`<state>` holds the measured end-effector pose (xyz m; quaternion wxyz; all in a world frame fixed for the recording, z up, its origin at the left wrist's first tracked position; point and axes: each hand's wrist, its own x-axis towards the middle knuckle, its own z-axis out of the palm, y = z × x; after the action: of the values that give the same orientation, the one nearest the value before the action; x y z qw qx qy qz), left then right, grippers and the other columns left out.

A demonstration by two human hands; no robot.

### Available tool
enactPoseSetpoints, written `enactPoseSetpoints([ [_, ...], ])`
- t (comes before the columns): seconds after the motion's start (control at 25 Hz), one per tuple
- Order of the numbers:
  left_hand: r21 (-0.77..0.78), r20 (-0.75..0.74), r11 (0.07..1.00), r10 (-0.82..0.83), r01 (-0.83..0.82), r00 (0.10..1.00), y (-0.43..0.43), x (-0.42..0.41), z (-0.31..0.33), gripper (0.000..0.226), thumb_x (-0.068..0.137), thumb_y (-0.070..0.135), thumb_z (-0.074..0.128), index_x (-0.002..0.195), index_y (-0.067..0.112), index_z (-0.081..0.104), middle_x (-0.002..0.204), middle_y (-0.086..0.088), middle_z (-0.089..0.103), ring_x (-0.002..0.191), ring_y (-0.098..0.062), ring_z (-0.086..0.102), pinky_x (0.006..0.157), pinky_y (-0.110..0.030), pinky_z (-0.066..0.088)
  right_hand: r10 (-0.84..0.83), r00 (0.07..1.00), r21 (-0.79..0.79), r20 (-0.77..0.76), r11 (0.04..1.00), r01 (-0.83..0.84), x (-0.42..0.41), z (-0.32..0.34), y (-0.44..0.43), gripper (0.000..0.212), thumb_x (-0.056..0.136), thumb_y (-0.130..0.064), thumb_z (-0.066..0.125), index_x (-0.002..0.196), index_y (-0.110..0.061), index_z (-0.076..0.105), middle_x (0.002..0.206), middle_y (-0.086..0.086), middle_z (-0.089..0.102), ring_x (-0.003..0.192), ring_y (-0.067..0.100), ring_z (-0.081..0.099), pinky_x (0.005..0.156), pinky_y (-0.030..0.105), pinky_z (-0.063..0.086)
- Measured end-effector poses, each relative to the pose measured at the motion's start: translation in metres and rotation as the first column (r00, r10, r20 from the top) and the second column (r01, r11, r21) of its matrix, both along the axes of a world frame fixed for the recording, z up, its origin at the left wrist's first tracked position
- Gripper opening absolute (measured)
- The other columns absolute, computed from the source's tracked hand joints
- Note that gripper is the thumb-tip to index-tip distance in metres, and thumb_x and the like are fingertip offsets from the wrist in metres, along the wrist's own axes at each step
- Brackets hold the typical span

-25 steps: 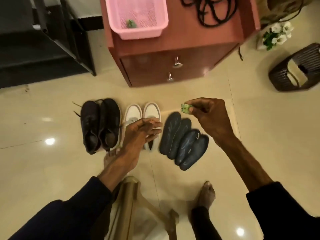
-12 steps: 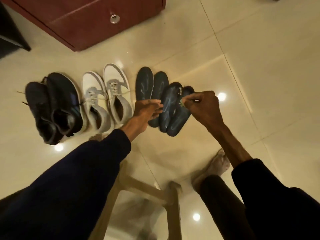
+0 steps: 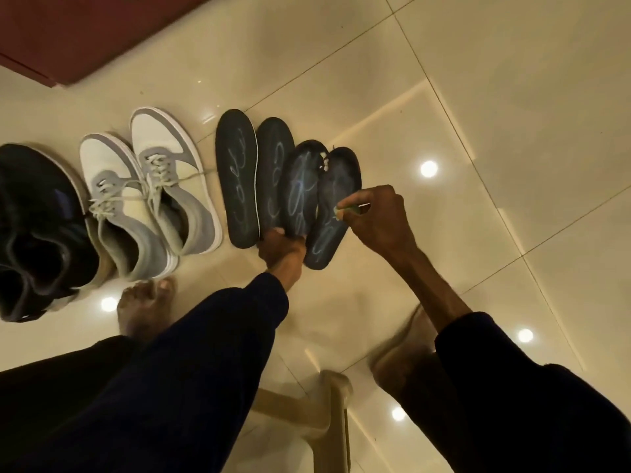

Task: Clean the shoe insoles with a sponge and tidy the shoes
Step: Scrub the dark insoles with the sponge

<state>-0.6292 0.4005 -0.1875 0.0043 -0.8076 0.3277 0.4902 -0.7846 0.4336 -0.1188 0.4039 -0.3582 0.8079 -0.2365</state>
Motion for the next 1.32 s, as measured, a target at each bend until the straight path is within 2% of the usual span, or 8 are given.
enactPoseSetpoints([
  [0.2,0.003,-0.102,0.996,0.094,-0.094,0.99,-0.017,0.008,-0.008,0.018,0.088,0.01,0.077,0.087,0.013,0.06,0.089,-0.002,0.061,0.068,-0.016,0.059,0.054,-0.011,0.044,0.047,0.998,0.021,-0.039,0.999,-0.046,0.002,0.002,-0.019,0.011,0.085,-0.011,0.081,0.096,-0.008,0.081,0.094,0.005,0.077,0.077,0.004,0.064,0.071,0.0,0.044],
  [0.32,0.045,-0.239,0.995,0.097,-0.089,0.966,-0.033,0.019,0.001,0.026,0.087,0.008,0.079,0.083,0.019,0.056,0.088,0.0,0.063,0.085,-0.024,0.064,0.071,-0.03,0.051,0.063,0.996,0.038,-0.065,0.997,-0.061,0.005,0.014,-0.035,0.01,0.085,-0.01,0.079,0.095,-0.011,0.081,0.092,0.0,0.076,0.079,0.004,0.064,0.071,0.002,0.043],
  [0.44,0.112,-0.403,0.987,0.149,-0.113,0.903,-0.047,0.029,0.029,0.022,0.091,0.005,0.074,0.106,0.016,0.062,0.097,-0.002,0.067,0.084,-0.02,0.064,0.077,-0.038,0.056,0.068,0.994,-0.002,-0.081,0.998,-0.068,0.008,0.036,-0.046,0.01,0.083,-0.009,0.079,0.091,-0.013,0.081,0.086,-0.005,0.071,0.079,0.004,0.065,0.066,-0.003,0.041],
  [0.64,0.142,-0.666,0.986,0.159,-0.086,0.729,-0.069,0.04,0.109,0.031,0.096,-0.004,0.064,0.123,0.011,0.066,0.117,-0.009,0.073,0.114,-0.026,0.068,0.106,-0.048,0.051,0.04,0.994,-0.121,-0.104,0.991,-0.053,0.018,0.108,-0.043,0.014,0.079,-0.004,0.08,0.086,-0.016,0.08,0.094,-0.001,0.076,0.089,0.012,0.07,0.081,0.027,0.058],
  [0.84,0.096,-0.842,0.995,0.074,0.013,0.534,-0.079,0.05,0.213,0.034,0.099,-0.008,0.054,0.13,0.005,0.061,0.126,-0.017,0.069,0.111,-0.027,0.069,0.095,-0.045,0.057,0.091,0.982,-0.277,-0.167,0.951,-0.135,0.048,0.195,-0.036,0.016,0.08,-0.004,0.082,0.092,-0.014,0.08,0.093,-0.001,0.076,0.087,0.01,0.07,0.082,0.033,0.06],
  [1.04,0.049,-0.914,0.997,0.02,0.062,0.404,-0.07,0.074,0.314,0.03,0.105,0.003,0.047,0.133,0.001,0.06,0.129,-0.021,0.067,0.119,-0.034,0.065,0.11,-0.05,0.048,0.129,0.916,-0.446,-0.381,0.842,-0.304,0.082,0.263,-0.018,0.021,0.081,0.0,0.081,0.098,-0.01,0.077,0.098,0.001,0.072,0.088,0.015,0.069,0.079,0.038,0.06],
  [1.2,0.15,-0.941,0.989,0.147,-0.016,0.304,-0.043,0.103,0.357,0.037,0.109,0.03,0.044,0.13,0.005,0.061,0.115,-0.014,0.073,0.101,-0.026,0.071,0.09,-0.042,0.06,0.086,0.839,-0.52,-0.537,0.75,-0.41,0.115,0.299,0.01,0.021,0.085,0.002,0.077,0.105,-0.004,0.076,0.102,0.01,0.073,0.093,0.025,0.068,0.082,0.04,0.059],
  [1.32,0.156,-0.945,0.987,0.162,-0.042,0.284,-0.029,0.113,0.357,0.032,0.109,0.03,0.046,0.126,0.007,0.062,0.11,-0.012,0.075,0.09,-0.023,0.075,0.074,-0.038,0.063,0.248,0.78,-0.422,-0.574,0.727,-0.541,0.131,0.303,0.026,0.013,0.088,-0.003,0.076,0.1,-0.008,0.079,0.098,0.006,0.071,0.092,0.021,0.065,0.076,0.037,0.058],
])
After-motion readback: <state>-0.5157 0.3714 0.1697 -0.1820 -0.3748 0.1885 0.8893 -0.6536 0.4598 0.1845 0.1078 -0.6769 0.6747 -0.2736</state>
